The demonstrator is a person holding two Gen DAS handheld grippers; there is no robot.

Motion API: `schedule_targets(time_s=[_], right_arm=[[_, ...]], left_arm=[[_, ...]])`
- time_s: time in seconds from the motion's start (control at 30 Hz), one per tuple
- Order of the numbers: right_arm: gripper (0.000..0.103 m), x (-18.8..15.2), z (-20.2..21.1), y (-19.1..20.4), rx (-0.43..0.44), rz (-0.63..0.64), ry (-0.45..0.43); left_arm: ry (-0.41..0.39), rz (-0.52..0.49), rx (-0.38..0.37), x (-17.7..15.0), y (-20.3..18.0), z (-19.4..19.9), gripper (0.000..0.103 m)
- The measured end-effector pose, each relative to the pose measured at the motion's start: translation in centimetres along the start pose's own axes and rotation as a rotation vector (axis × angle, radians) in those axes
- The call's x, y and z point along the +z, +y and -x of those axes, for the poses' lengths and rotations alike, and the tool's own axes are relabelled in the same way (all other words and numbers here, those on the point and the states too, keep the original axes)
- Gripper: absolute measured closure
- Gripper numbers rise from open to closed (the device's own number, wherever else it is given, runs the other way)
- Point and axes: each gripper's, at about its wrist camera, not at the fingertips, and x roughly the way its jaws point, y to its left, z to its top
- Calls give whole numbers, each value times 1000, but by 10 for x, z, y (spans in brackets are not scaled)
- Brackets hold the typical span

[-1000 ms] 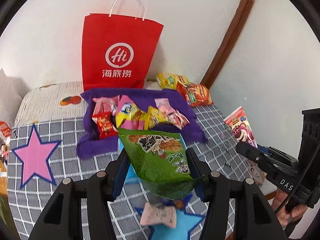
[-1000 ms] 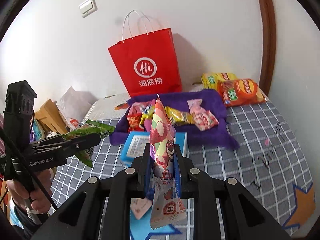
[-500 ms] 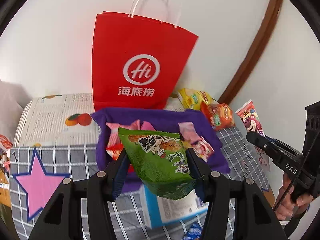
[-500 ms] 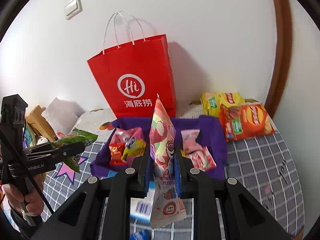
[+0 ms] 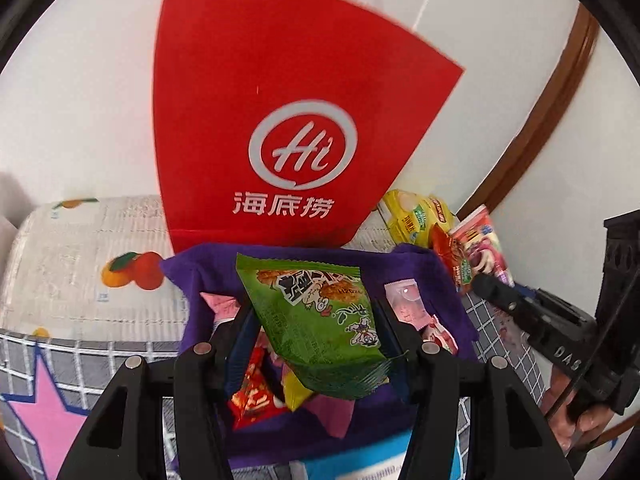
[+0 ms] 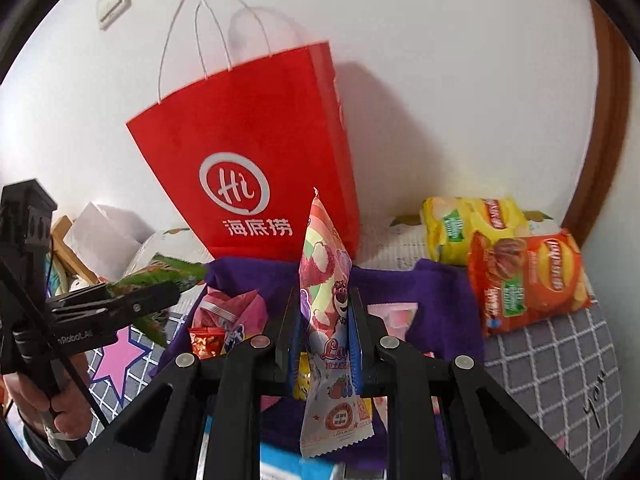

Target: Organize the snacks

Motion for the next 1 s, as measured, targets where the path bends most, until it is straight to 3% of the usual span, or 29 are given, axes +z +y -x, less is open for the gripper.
schedule_targets(time_s=[0.1, 0.4, 1.0], right_arm=[[83, -3, -23, -2, -2, 11, 58], [83, -20, -60, -21, -13, -16, 195], [79, -33, -100, -18, -30, 9, 314]], left_arm=[[47, 10, -8, -3, 6, -17, 49], [64, 42, -29, -9, 21, -22, 49], [106, 55, -50, -8, 23, -33, 49]])
